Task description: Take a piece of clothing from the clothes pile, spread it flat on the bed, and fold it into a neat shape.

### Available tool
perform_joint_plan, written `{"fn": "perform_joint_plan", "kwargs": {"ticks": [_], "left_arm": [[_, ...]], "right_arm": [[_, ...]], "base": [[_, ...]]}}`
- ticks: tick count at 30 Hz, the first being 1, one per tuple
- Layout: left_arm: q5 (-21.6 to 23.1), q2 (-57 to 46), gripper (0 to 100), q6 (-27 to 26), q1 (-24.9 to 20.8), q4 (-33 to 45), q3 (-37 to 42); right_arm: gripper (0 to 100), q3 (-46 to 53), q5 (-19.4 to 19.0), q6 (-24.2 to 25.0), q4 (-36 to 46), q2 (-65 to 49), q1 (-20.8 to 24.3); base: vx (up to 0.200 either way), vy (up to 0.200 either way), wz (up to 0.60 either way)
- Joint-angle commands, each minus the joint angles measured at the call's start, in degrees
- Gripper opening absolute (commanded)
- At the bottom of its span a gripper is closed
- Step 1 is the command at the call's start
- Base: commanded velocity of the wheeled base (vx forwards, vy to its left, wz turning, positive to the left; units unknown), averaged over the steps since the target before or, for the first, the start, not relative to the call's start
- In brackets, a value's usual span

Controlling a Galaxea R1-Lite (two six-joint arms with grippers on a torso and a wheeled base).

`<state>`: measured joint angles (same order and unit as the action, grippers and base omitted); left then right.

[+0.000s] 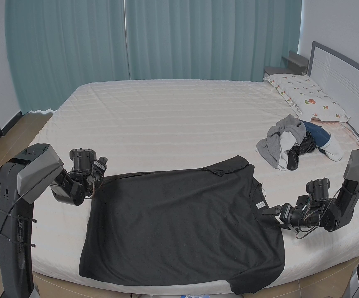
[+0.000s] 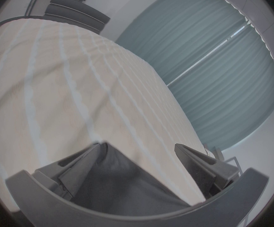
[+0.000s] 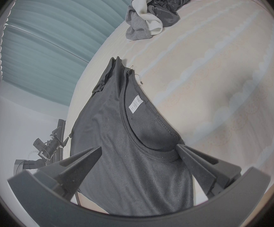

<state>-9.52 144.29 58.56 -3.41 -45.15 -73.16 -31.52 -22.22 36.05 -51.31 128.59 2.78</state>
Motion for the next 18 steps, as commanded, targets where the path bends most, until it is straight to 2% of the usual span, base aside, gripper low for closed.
{"fn": "perform_joint_plan", "kwargs": {"ticks": [1, 9, 13, 14, 18], "left_arm": [[0.5, -0.9, 100, -0.1, -1.4, 0.2, 1.7], [1.3, 0.7, 100, -0.4, -4.6, 1.4, 2.8], [1.4, 2.0, 100, -2.6, -5.6, 0.9, 1.9], [1.5, 2.8, 100, -4.9, -5.6, 0.9, 1.4], [1.5, 3.6, 100, -5.4, -5.3, 1.1, -0.5]], "right_arm": [[100, 0.1, 0.0, 0.0, 0.0, 0.0, 0.0], [100, 0.1, 0.1, -0.1, -0.1, 0.0, 0.3], [100, 0.1, 0.1, -0.1, -0.1, 0.0, 0.4], [100, 0.1, 0.1, -0.1, -0.1, 0.0, 0.3], [100, 0.1, 0.1, -0.1, -0.1, 0.1, 0.3]], "base": [[0.0, 0.0, 0.0], [0.0, 0.0, 0.0], [0.0, 0.0, 0.0], [0.0, 0.0, 0.0], [0.0, 0.0, 0.0]]}}
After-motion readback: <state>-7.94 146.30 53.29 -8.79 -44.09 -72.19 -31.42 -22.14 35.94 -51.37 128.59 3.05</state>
